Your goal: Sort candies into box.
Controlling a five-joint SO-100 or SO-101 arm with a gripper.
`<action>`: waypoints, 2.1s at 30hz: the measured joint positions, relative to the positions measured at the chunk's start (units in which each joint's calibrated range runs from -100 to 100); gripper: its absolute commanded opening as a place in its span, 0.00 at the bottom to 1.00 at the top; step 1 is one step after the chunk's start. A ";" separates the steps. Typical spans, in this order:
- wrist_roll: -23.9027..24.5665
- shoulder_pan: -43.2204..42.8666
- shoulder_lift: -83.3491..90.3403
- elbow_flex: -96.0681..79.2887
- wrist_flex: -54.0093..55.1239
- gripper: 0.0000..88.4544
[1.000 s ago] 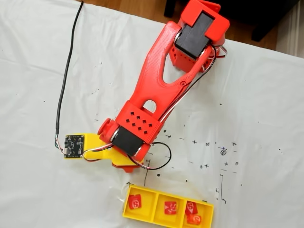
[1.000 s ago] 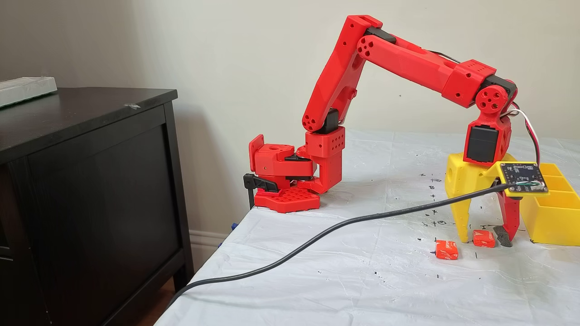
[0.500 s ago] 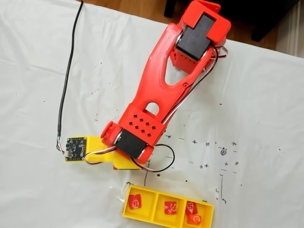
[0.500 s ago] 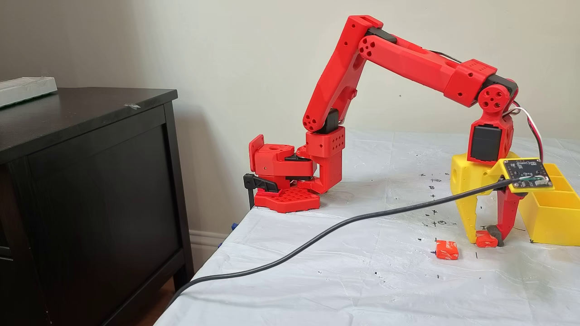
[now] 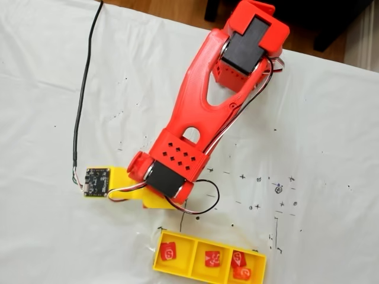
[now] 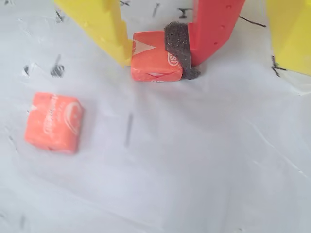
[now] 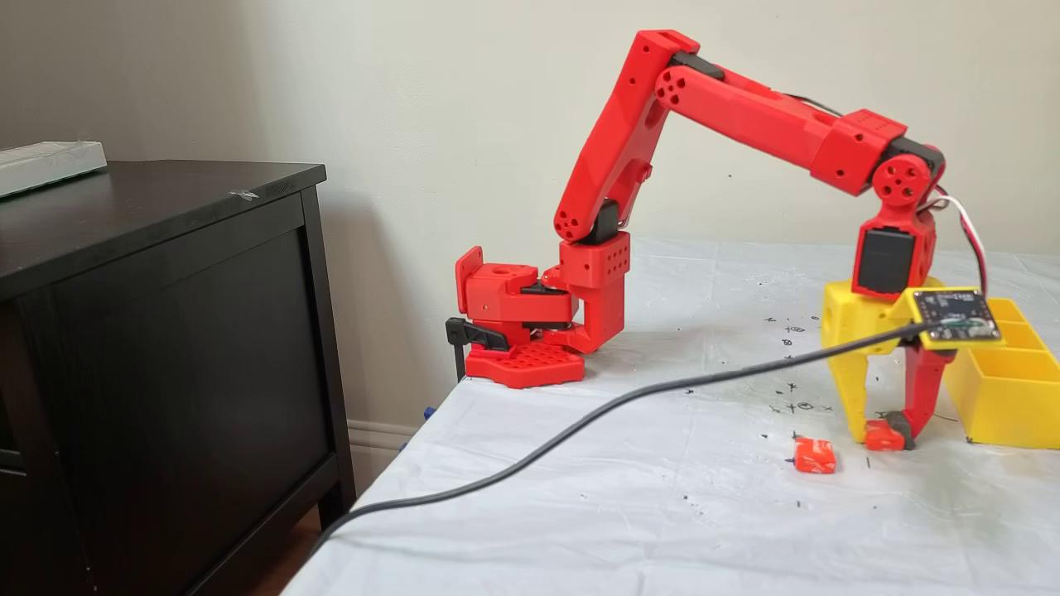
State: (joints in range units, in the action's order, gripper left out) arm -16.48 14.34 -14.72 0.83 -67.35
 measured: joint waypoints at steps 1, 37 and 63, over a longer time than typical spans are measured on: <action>0.20 -0.24 1.10 -0.26 -0.63 0.00; 12.21 -17.88 19.77 0.44 8.56 0.00; 13.14 -18.77 10.95 7.09 10.52 0.35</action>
State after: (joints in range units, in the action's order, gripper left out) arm -3.35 -4.43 -3.78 7.92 -56.83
